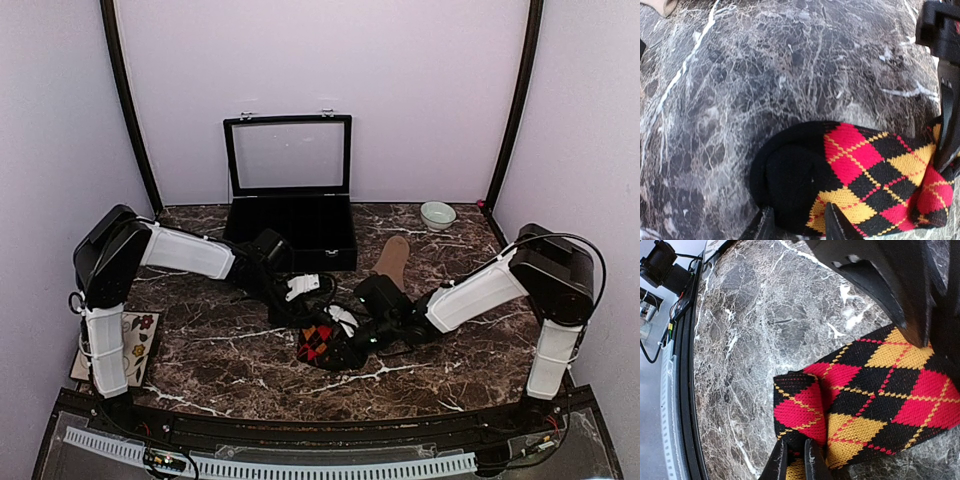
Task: Roll the socks
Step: Roll the sock at the center of the board.
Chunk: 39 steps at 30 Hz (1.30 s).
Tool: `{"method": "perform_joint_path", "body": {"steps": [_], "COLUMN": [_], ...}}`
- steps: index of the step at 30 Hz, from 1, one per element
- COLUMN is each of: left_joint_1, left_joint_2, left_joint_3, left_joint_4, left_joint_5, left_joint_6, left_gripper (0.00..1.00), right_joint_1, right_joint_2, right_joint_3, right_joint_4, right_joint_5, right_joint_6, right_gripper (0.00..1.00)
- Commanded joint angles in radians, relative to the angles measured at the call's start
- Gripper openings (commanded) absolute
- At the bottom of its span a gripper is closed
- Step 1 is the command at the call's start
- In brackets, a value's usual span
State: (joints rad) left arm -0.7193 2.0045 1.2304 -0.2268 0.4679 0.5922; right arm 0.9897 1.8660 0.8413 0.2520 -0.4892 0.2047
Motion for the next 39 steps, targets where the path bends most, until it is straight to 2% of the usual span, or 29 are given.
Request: {"method": "perform_joint_path", "body": {"steps": [1,7,15,24,32,39], "left_joint_1": [-0.008,-0.01,-0.009,-0.002,0.076,0.192], "left_joint_2": [0.048,0.059,0.067,0.045,-0.049,-0.165], "left_joint_3": [0.018,0.038,0.064,0.048,0.034,-0.022], "left_joint_4": [-0.088,-0.118,-0.138,-0.133,-0.082,-0.028], "left_joint_5": [0.018,0.065,0.125,0.065,0.009,-0.022], "left_joint_6": [-0.027,-0.015,-0.026,-0.021,-0.079,-0.067], "left_gripper": [0.38,0.38,0.38,0.39,0.57,0.65], "right_joint_1": [0.026,0.03,0.029,0.015,0.011,-0.011], "right_joint_2": [0.048,0.101,0.203,0.235,0.275,0.279], "right_joint_3": [-0.015,-0.005,0.106,0.001,-0.005,0.002], "right_joint_4": [-0.148,-0.175,-0.35,-0.337,-0.372,-0.436], "right_joint_5": [0.089,0.083,0.042,0.05,0.024,0.016], "right_joint_6": [-0.068,-0.041,-0.005,0.149,0.243,0.251], "right_gripper": [0.0,0.0,0.0,0.0,0.0,0.0]}}
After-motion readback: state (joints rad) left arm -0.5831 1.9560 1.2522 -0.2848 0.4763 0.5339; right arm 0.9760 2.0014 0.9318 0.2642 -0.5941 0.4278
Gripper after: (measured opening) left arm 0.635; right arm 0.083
